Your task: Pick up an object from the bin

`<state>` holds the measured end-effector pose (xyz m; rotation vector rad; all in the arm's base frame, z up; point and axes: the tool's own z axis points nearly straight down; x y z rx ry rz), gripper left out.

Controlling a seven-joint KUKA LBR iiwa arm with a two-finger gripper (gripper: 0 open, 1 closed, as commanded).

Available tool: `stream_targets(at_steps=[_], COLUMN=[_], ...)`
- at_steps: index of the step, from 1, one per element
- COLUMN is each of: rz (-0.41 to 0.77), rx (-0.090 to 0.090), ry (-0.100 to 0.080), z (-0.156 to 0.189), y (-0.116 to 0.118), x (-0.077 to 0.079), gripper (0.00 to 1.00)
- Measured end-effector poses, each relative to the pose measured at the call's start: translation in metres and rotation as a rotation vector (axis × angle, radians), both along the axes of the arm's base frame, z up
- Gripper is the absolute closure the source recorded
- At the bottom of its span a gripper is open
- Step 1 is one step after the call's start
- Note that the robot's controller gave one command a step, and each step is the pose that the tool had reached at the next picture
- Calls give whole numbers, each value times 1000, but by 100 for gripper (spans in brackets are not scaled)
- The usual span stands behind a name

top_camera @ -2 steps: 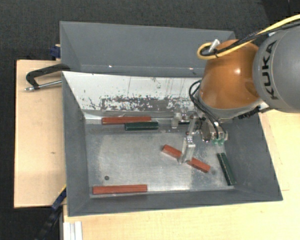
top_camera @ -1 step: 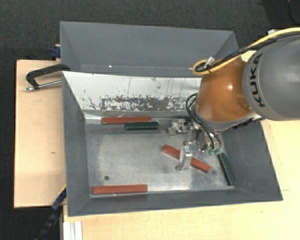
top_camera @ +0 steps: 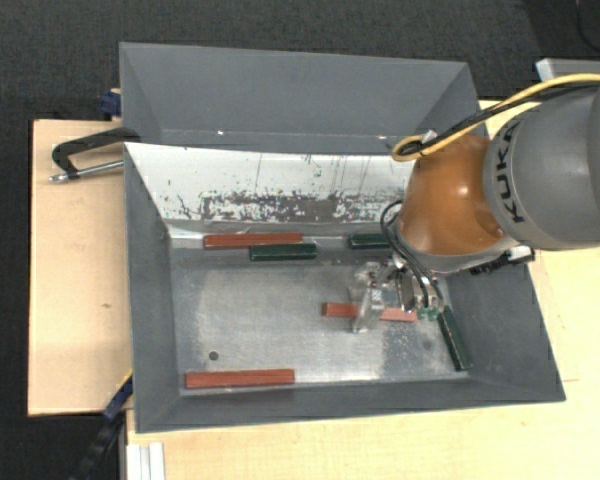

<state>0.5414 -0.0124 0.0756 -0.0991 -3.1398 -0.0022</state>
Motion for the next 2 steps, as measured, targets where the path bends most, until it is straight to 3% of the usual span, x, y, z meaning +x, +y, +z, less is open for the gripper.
stream_targets(at_steps=[1,2], rz=[0,33], rx=[0,-2], ry=[0,-15], z=[0,177], y=[0,-12], x=[0,0], gripper=[100,100])
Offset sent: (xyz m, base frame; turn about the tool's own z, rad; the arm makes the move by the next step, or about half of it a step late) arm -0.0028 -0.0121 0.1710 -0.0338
